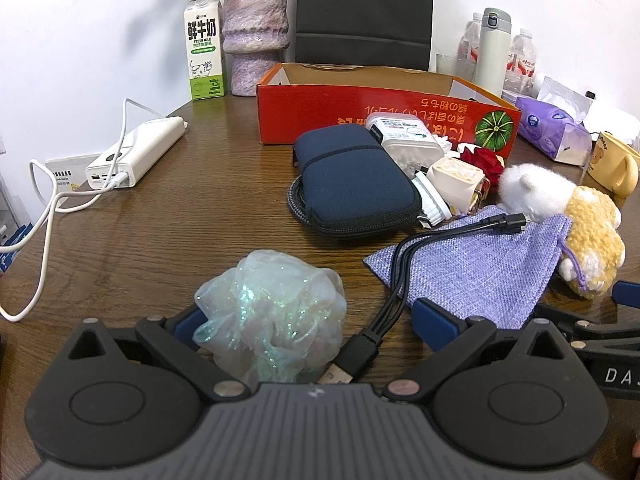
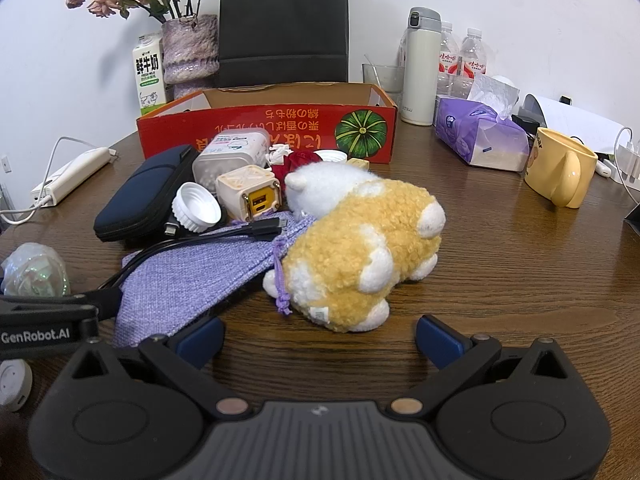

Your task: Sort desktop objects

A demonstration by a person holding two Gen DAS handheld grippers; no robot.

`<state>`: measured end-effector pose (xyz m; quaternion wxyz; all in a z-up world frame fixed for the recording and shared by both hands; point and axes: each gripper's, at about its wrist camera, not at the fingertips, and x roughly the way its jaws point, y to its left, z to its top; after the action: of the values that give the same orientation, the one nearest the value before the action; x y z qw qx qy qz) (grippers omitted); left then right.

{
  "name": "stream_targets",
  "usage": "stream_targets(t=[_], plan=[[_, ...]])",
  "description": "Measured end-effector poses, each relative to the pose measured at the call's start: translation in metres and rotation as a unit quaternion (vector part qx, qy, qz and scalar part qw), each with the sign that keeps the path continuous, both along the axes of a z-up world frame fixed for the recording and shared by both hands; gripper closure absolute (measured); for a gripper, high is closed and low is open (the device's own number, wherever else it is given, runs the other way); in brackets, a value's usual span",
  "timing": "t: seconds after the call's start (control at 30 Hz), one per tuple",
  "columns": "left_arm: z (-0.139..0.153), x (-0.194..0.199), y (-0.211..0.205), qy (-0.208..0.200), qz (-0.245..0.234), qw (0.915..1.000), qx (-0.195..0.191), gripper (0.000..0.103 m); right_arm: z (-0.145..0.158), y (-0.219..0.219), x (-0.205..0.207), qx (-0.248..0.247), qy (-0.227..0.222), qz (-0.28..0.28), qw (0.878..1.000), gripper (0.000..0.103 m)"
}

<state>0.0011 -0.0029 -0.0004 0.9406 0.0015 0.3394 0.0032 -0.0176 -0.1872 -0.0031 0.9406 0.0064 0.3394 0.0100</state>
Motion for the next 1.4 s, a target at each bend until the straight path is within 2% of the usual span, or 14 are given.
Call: stream_targets(t=[1.23, 1.33, 1.4], plan=[[0.001, -0.001, 0.004, -0.001, -0.005, 1.0, -0.002, 0.0, 0.0, 0.008, -0.001, -0.004, -0.001, 0.026, 1.0, 0.0], [0.008, -0.01, 0.016, -0.007, -0.046, 0.9985, -0.03, 0.0, 0.0, 0.008, -0.001, -0.004, -0.001, 0.027, 1.0, 0.0], [0.021, -0.03, 0.028, -0.03, -0.09, 0.9953, -0.021, 0.0, 0.0, 0.007, -0.002, -0.001, -0.001, 0.033, 0.999, 0.0]])
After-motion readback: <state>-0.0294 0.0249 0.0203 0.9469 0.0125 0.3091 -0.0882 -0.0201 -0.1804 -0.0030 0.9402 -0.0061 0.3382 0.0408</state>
